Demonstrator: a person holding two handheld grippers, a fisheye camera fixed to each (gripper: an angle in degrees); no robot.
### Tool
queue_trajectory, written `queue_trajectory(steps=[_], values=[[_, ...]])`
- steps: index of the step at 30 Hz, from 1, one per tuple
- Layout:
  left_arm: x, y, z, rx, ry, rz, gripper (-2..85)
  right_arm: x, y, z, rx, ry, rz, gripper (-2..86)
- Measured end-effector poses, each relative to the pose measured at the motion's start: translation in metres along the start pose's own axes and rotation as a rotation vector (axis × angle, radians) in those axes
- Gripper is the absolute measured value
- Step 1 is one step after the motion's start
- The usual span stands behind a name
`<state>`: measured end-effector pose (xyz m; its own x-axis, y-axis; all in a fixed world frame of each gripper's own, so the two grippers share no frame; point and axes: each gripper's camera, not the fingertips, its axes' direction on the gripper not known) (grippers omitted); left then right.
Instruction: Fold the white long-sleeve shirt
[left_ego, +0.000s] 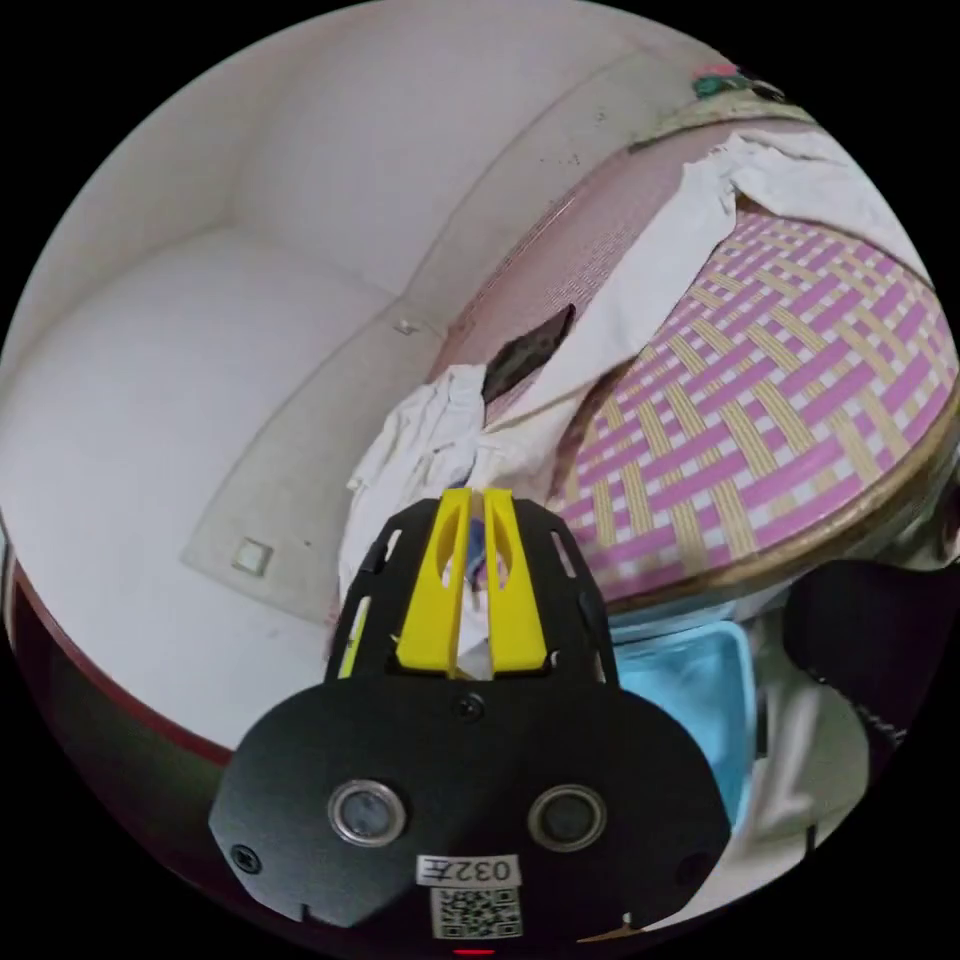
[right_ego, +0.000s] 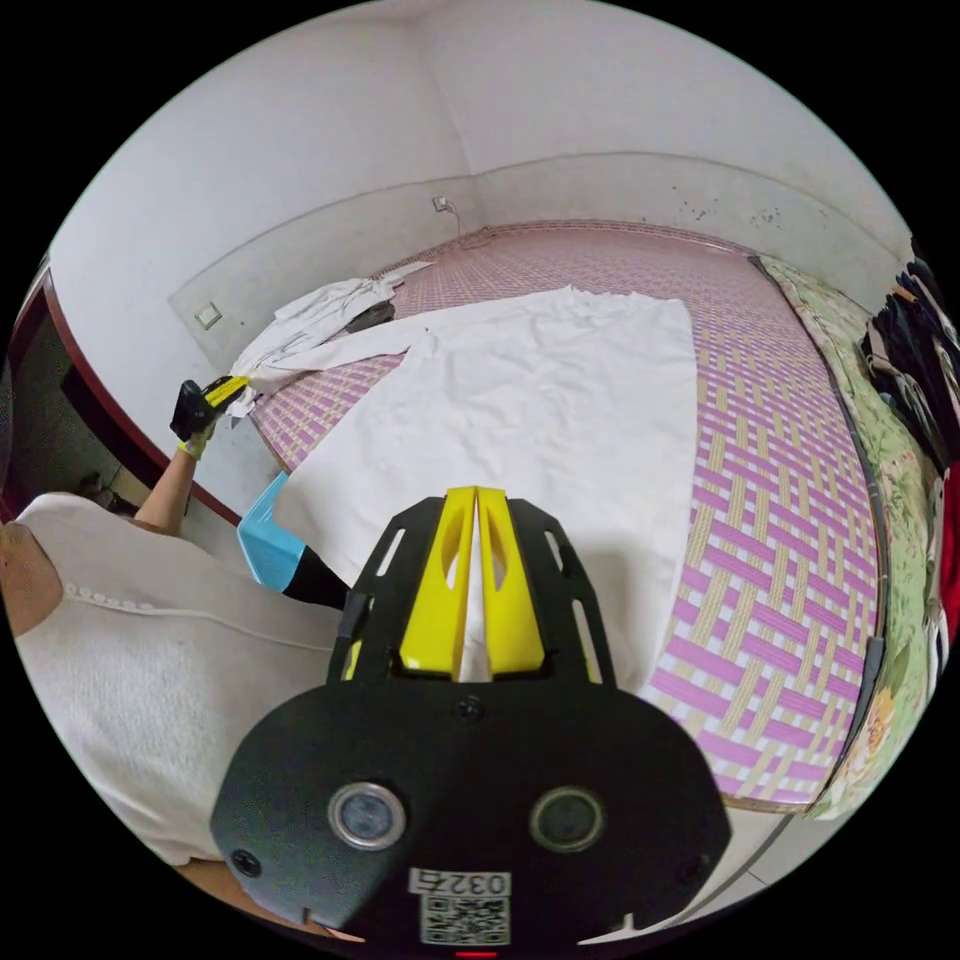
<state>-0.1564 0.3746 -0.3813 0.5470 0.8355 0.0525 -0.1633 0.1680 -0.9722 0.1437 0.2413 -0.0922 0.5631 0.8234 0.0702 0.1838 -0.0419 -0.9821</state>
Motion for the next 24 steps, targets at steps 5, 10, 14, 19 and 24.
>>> queue_trajectory(steps=[5,10,14,19,24], values=[[-0.071,0.05,0.011,0.035,0.326,-0.461,-0.4,-0.005,-0.015,0.006,-0.003,-0.037,-0.027,-1.0],[-0.125,0.078,0.086,-0.168,0.754,-0.783,5.2,-0.012,-0.024,0.013,-0.015,-0.065,-0.062,-1.0],[-0.142,0.1,0.142,-0.291,0.933,-0.925,9.6,-0.012,-0.025,0.008,-0.012,-0.074,-0.066,-1.0],[-0.15,0.106,0.172,-0.356,0.93,-0.974,8.6,-0.006,-0.022,0.0,-0.012,-0.078,-0.057,-1.0],[-0.172,0.109,0.2,-0.374,0.965,-1.0,0.6,0.0,-0.018,-0.014,0.013,-0.088,-0.048,-1.0]])
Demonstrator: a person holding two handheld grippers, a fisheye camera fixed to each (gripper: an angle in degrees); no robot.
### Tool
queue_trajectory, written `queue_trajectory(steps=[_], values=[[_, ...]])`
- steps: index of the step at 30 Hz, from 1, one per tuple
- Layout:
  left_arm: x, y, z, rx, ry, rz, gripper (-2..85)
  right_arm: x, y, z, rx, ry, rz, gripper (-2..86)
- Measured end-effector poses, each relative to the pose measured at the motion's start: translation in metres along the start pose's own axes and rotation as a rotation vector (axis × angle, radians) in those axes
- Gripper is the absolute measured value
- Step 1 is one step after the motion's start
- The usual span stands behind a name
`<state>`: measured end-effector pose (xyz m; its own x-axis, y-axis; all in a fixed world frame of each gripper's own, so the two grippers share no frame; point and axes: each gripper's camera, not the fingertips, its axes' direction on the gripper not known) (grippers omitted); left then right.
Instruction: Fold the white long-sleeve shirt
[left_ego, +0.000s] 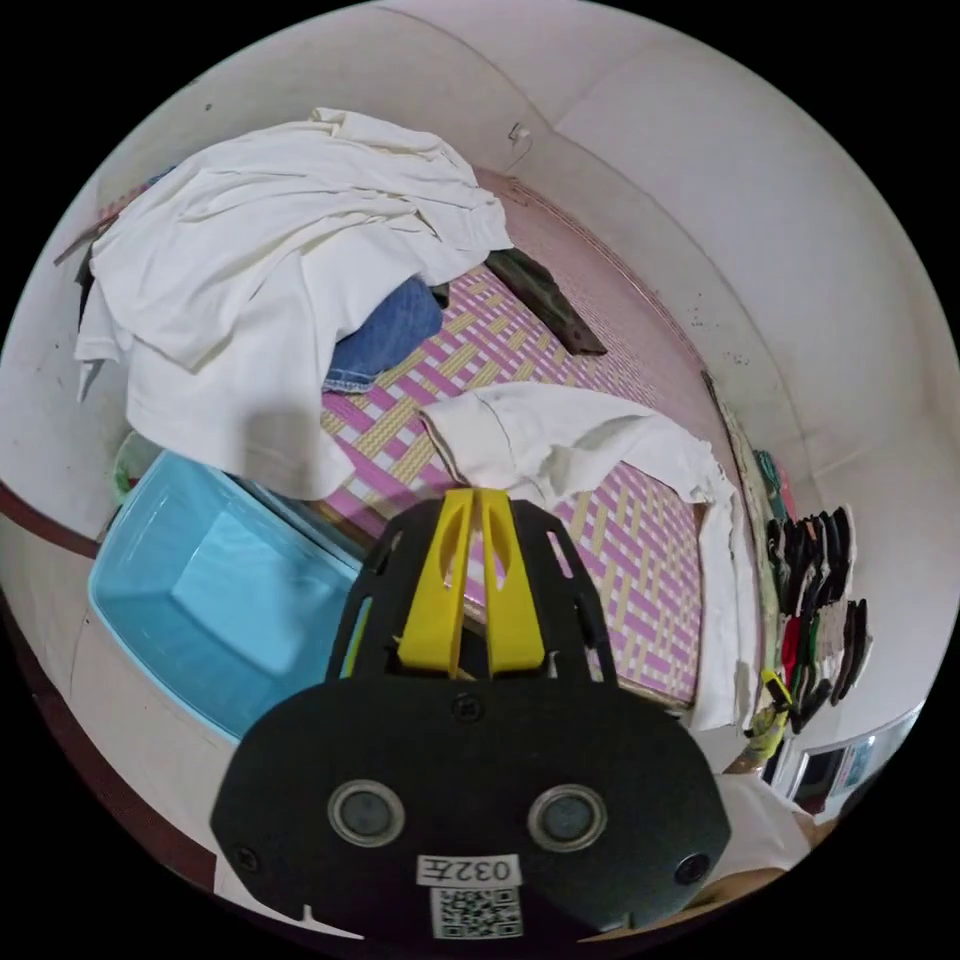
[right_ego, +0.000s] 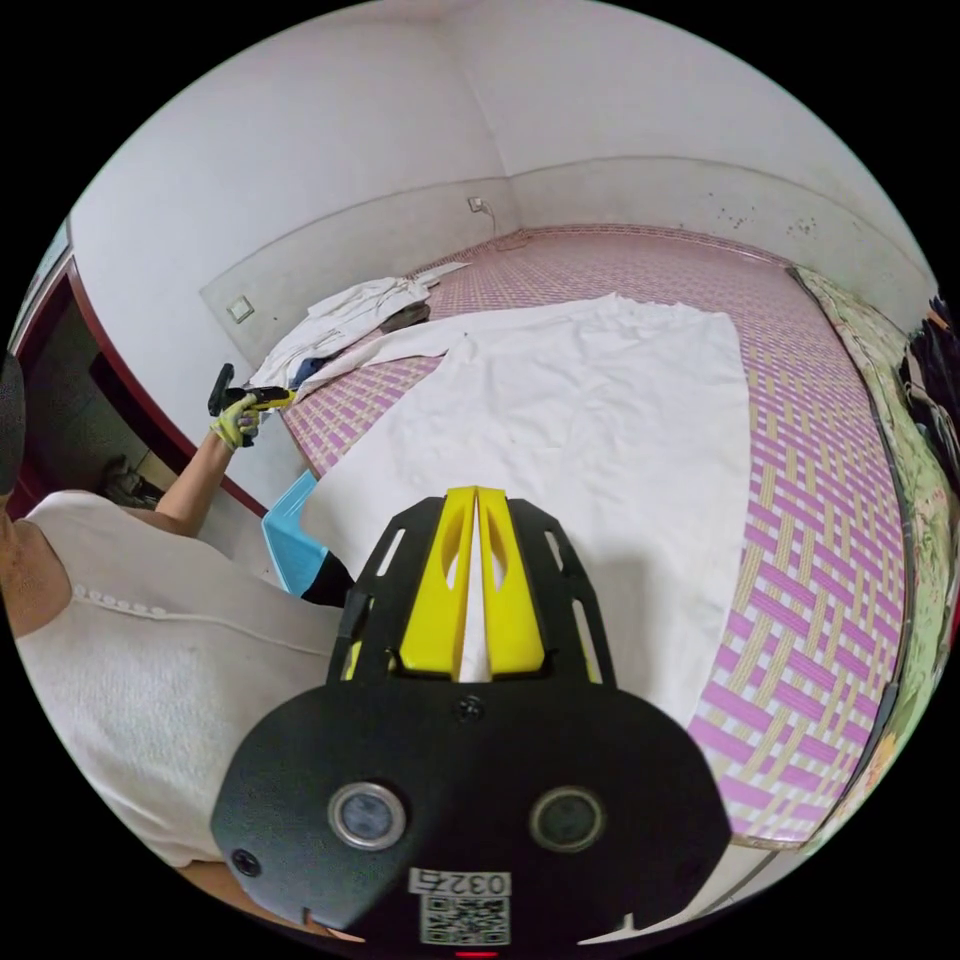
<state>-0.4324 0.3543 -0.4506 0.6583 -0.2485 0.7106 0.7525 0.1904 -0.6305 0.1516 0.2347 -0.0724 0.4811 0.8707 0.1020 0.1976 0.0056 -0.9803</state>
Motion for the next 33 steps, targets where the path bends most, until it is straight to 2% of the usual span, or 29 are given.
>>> queue_trajectory(steps=[2,4,9,10,12,13,14,15,18,21,24,27,29,33], values=[[-0.01,-0.026,-0.012,0.03,0.151,-0.021,-0.5,0.003,0.003,-0.01,0.013,0.005,0.004,-1.0],[-0.004,-0.052,-0.032,0.093,0.181,0.003,-0.8,0.006,0.007,-0.017,0.02,0.013,0.011,-1.0],[0.052,-0.119,-0.088,0.303,0.016,0.196,-1.0,0.012,0.018,-0.038,0.052,0.025,0.042,-1.0],[0.061,-0.132,-0.09,0.32,-0.075,0.219,-1.0,0.012,0.021,-0.043,0.058,0.032,0.05,-1.0],[0.061,-0.156,-0.073,0.239,-0.287,0.178,-1.0,0.014,0.025,-0.051,0.064,0.04,0.062,-1.0],[0.05,-0.172,-0.052,0.126,-0.408,0.132,-1.0,0.016,0.029,-0.057,0.067,0.046,0.071,-1.0],[0.033,-0.184,-0.033,0.007,-0.454,0.061,-1.0,0.018,0.032,-0.063,0.068,0.053,0.08,-1.0],[0.023,-0.188,-0.026,-0.031,-0.441,0.02,-1.0,0.02,0.033,-0.066,0.067,0.057,0.084,-1.0],[0.003,-0.197,-0.023,0.012,-0.191,-0.059,-1.0,0.029,0.039,-0.082,0.067,0.068,0.103,-1.0],[0.037,-0.213,-0.035,0.082,0.008,0.052,-1.0,0.042,0.042,-0.099,0.095,0.026,0.122,-1.0],[0.114,-0.224,-0.057,0.132,0.199,0.257,-1.0,0.056,0.042,-0.12,0.152,-0.051,0.134,-1.0],[0.216,-0.21,-0.079,0.145,0.476,0.501,-1.0,0.07,0.041,-0.141,0.207,-0.097,0.148,-0.7],[0.302,-0.175,-0.084,0.092,0.692,0.706,-1.0,0.088,0.038,-0.156,0.275,-0.2,0.167,0.0],[0.4,-0.095,-0.054,-0.07,0.837,0.943,-1.0,0.128,0.035,-0.17,0.376,-0.475,0.225,4.2]])
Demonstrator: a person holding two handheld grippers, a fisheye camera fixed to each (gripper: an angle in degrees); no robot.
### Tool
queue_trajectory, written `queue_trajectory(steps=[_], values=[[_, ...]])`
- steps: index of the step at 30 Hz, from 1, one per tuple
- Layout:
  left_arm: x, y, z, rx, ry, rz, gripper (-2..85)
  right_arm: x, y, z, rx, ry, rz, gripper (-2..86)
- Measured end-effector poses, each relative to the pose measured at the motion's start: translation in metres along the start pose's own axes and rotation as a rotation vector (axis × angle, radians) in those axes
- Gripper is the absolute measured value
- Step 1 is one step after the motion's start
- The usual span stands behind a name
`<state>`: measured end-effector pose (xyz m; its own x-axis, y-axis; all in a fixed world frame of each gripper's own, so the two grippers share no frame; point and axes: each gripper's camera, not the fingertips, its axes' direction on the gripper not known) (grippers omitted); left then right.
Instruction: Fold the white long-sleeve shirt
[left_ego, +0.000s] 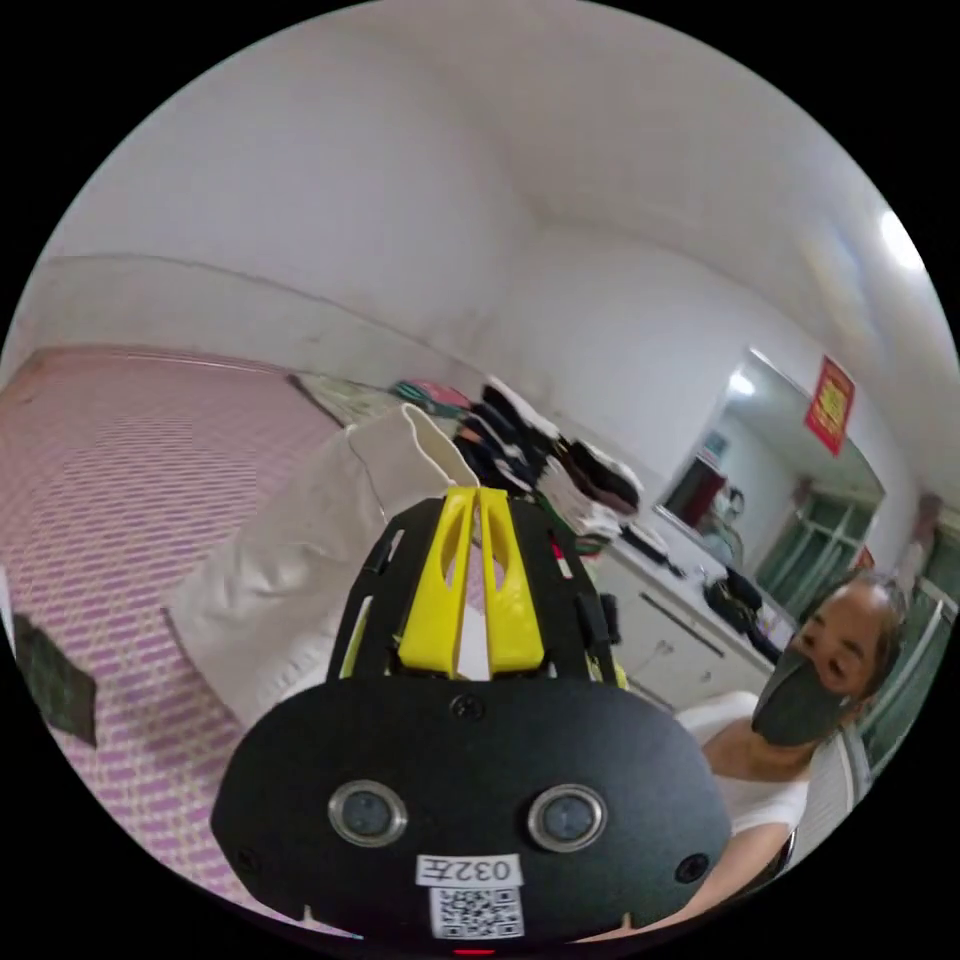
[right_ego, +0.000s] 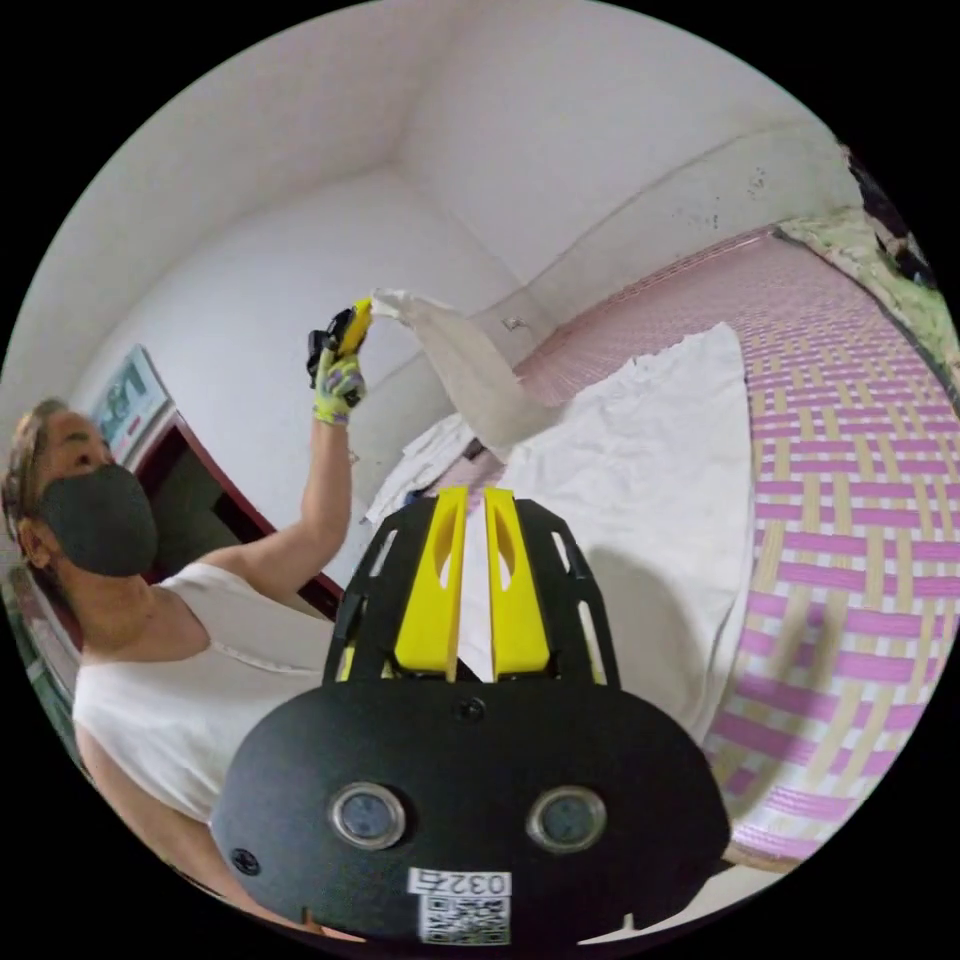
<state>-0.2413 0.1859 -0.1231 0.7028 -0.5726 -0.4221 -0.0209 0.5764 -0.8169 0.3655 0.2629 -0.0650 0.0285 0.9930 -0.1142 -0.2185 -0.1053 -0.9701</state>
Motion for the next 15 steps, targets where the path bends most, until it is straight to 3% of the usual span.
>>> queue_trajectory(steps=[2,7,10,15], values=[[0.024,0.033,0.083,-0.162,0.028,0.056,-1.0,0.023,-0.006,-0.016,0.046,-0.107,0.087,6.2],[0.018,0.145,0.222,-0.552,-0.135,0.072,-0.9,0.053,-0.014,-0.037,0.012,-0.064,0.235,7.0],[0.005,0.179,0.244,-0.566,0.09,-0.039,-0.5,0.061,-0.027,-0.034,-0.073,-0.044,0.275,7.7],[0.037,0.186,0.224,-0.556,0.092,0.103,3.5,0.063,-0.061,-0.027,-0.184,-0.017,0.29,9.7]])
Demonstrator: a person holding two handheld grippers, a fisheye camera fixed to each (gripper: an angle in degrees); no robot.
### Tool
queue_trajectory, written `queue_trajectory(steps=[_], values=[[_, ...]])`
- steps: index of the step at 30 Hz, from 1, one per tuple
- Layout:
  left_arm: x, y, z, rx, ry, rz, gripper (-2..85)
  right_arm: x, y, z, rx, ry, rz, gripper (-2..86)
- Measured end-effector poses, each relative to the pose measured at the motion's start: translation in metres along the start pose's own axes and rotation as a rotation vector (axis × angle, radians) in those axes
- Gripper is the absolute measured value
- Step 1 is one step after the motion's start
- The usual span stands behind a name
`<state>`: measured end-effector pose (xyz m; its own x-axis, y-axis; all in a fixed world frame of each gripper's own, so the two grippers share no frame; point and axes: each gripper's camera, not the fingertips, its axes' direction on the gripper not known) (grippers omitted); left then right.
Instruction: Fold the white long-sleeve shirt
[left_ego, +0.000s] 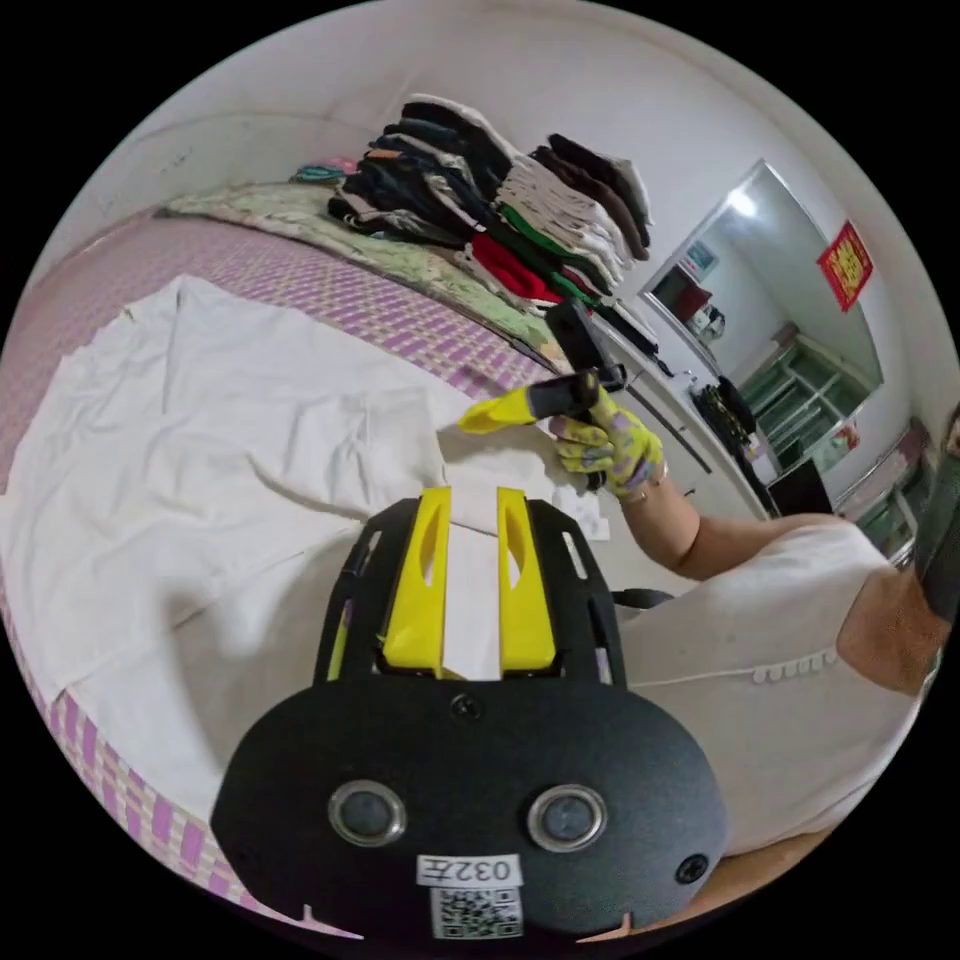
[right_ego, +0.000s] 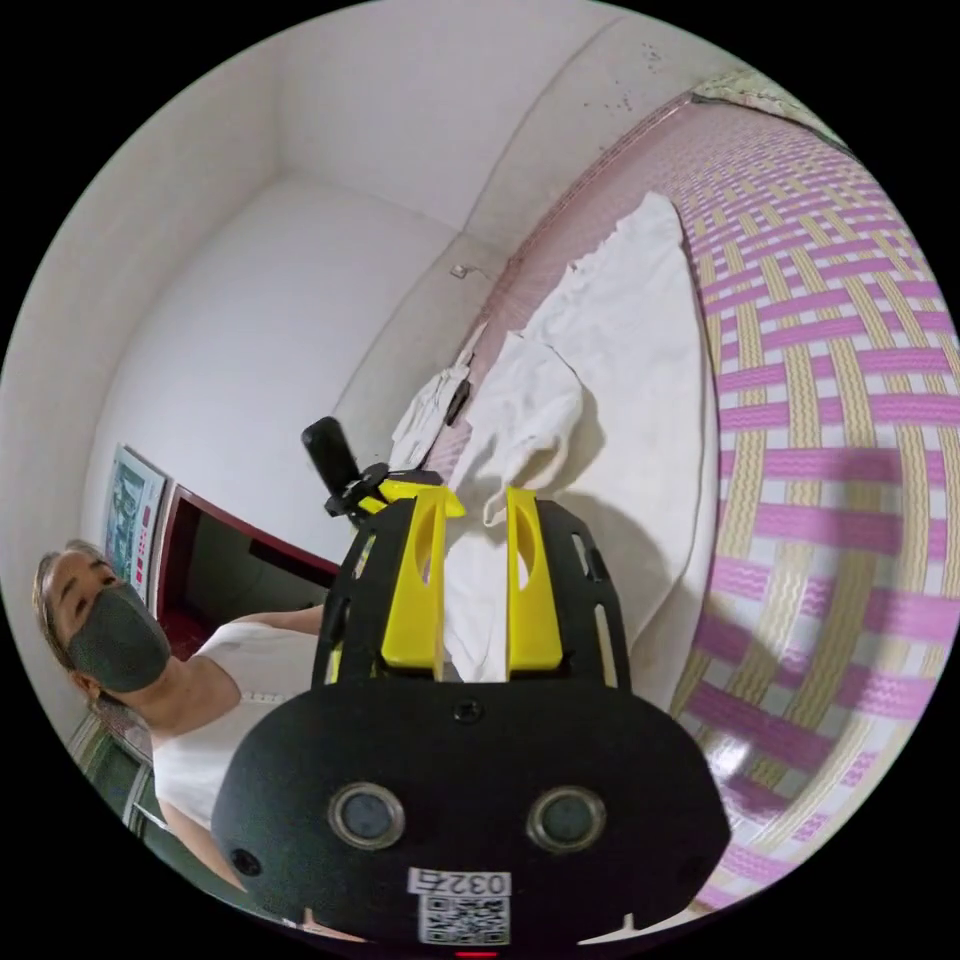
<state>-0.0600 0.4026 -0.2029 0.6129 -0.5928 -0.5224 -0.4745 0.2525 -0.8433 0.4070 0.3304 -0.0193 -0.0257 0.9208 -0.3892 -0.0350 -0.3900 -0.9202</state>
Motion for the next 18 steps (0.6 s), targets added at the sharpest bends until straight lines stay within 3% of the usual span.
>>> queue_trajectory(steps=[3,7,11,18], values=[[0.008,0.028,-0.035,0.049,-0.148,-0.048,4.0,0.0,-0.016,-0.004,-0.06,0.044,0.042,10.9],[-0.01,0.106,-0.085,0.08,-0.334,-0.327,4.2,-0.005,-0.024,-0.025,-0.073,0.151,0.065,11.1],[-0.013,0.193,-0.115,0.144,-0.331,-0.576,5.5,0.001,-0.033,-0.035,-0.094,0.157,0.12,10.6],[-0.004,0.236,-0.114,0.264,-0.204,-0.662,6.0,-0.006,-0.042,-0.021,-0.162,0.087,0.155,10.1]])
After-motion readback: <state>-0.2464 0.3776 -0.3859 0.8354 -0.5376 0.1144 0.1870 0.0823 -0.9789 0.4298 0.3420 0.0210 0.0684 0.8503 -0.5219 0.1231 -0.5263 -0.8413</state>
